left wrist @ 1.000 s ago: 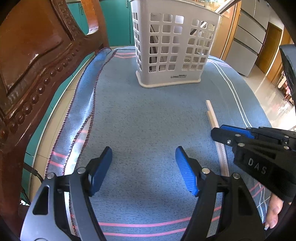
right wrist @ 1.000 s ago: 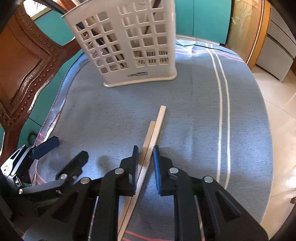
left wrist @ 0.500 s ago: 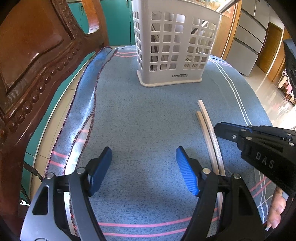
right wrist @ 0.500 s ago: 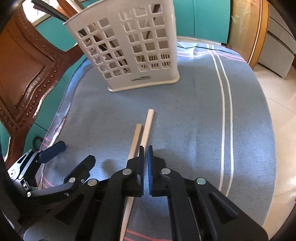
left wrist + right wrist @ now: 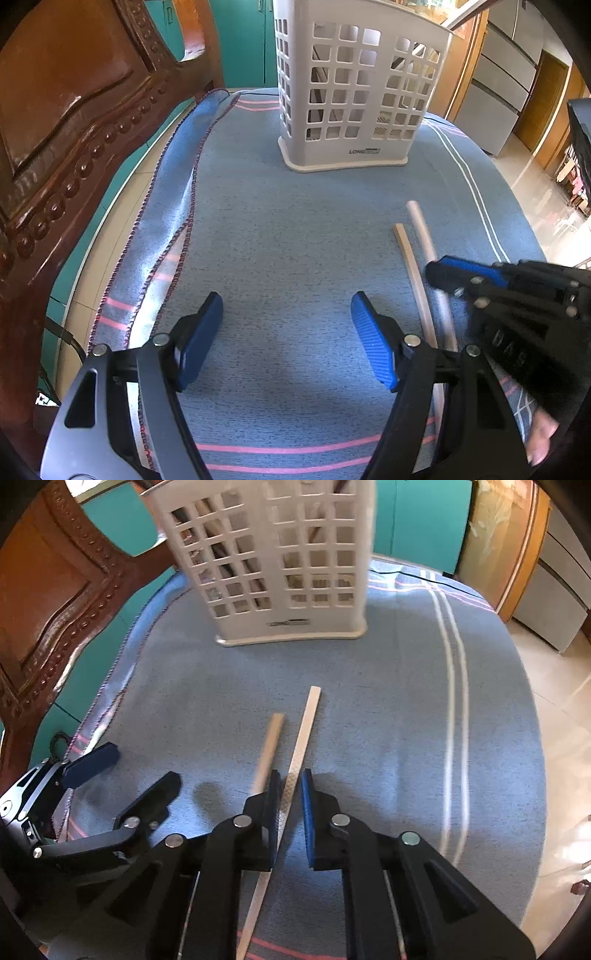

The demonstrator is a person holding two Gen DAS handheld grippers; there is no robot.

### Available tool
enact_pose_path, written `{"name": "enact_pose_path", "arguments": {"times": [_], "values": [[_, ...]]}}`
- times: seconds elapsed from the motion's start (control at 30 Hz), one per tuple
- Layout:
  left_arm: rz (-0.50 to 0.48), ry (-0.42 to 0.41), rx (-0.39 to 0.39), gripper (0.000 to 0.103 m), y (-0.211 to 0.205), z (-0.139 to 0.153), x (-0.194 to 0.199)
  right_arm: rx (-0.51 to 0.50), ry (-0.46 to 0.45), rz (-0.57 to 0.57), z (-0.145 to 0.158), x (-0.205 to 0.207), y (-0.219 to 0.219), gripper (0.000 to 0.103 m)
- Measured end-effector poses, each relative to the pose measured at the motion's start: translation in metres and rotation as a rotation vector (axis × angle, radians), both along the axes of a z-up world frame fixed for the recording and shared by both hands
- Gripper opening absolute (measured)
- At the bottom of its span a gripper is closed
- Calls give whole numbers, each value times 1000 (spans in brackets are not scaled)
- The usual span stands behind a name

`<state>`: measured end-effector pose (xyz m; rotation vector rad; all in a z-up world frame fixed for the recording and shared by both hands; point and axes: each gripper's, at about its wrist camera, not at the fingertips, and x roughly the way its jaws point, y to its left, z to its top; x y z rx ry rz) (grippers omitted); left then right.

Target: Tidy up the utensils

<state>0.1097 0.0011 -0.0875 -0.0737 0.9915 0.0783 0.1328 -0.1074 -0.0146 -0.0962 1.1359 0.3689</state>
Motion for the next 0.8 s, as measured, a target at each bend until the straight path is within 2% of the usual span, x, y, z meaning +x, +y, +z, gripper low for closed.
{"name": "enact_pose_path", "arguments": {"times": [0.23,0.33,0.43,0.57,0.67,0.8], "values": [[-8,3,-21,73,-5,-1,-1,-23,23,-109,1,9,-47,11],[-35,5,-76,73,-10,-1,0,-5,19,-129,2,10,-55,13],[-76,8,-118,74,-21,-1,0,43,-30,-179,14,9,-68,13],[-114,13,-101,75,-37,-5,1,120,-68,-258,26,5,-89,14],[-129,5,-86,76,-45,-6,1,112,-52,-265,21,5,-94,14],[-138,-1,-80,75,-47,-6,2,97,-41,-256,20,10,-89,23]]}}
